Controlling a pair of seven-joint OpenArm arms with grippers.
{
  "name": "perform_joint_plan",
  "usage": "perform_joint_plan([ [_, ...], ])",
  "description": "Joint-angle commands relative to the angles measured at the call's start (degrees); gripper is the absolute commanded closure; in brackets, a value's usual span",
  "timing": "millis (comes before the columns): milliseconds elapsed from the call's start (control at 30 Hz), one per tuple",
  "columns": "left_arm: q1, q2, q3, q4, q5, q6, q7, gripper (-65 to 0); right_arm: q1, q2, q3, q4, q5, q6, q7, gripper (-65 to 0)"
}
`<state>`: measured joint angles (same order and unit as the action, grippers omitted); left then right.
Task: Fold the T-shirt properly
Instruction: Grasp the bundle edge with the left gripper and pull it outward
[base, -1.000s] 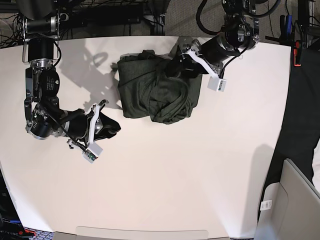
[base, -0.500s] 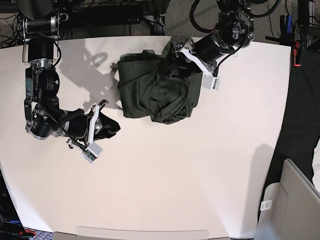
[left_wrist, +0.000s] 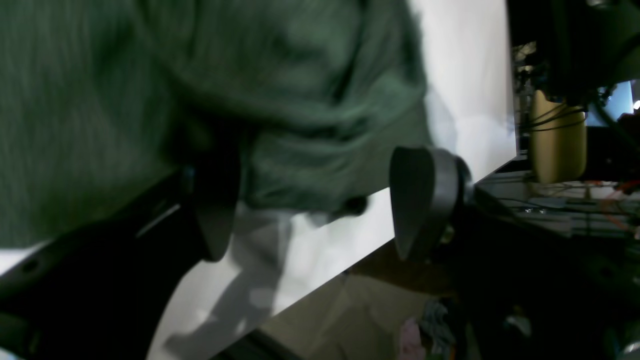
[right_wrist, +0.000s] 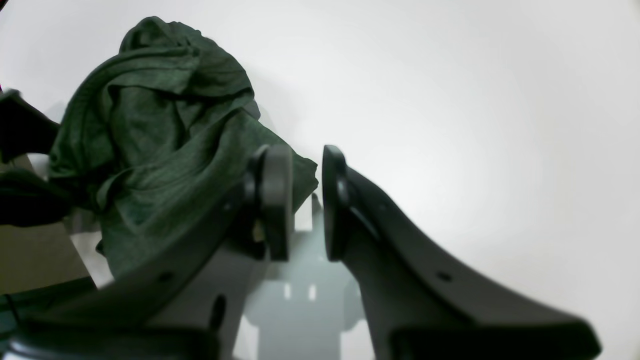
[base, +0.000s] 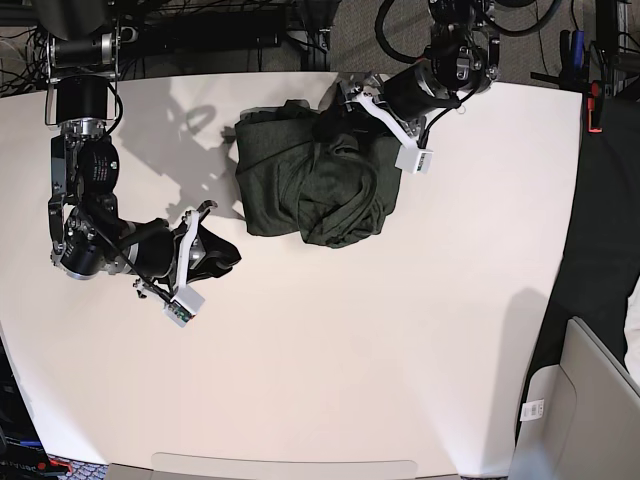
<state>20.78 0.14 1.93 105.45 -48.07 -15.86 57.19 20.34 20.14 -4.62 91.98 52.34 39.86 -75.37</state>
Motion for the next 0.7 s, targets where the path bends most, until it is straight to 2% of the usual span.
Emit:
perform_joint_plan([
  [0,-0.2,0.0,0.1,0.7,-1.4,-0.5,-0.8,-44.1,1.5,0.6,0.5,0.7,1.0,0.1,1.1,-11.0],
  [233,-0.5,-0.1,0.1,0.6,-1.5,-0.6,-0.7,-42.8,1.5,0.7,0.5,0.8,1.1,0.1,1.1,-11.0],
  [300,-1.2,-0.1,0.1,0.3,-1.5,-0.8,-0.8,-40.5,1.5,0.7,0.5,0.8,1.1,0.1,1.1,-11.0],
  [567,-4.1,-0.3,-0.3,-0.3,-1.6,-1.2,-0.4,-24.5,1.4,0.9,0.5,0.9,1.1,0.1,1.1,-11.0],
  [667,-4.5,-0.4,-0.5,-0.4,-1.6,-3.9,-0.7,-17.2,1.4,0.9,0.5,0.9,1.1,0.1,1.1,-11.0],
])
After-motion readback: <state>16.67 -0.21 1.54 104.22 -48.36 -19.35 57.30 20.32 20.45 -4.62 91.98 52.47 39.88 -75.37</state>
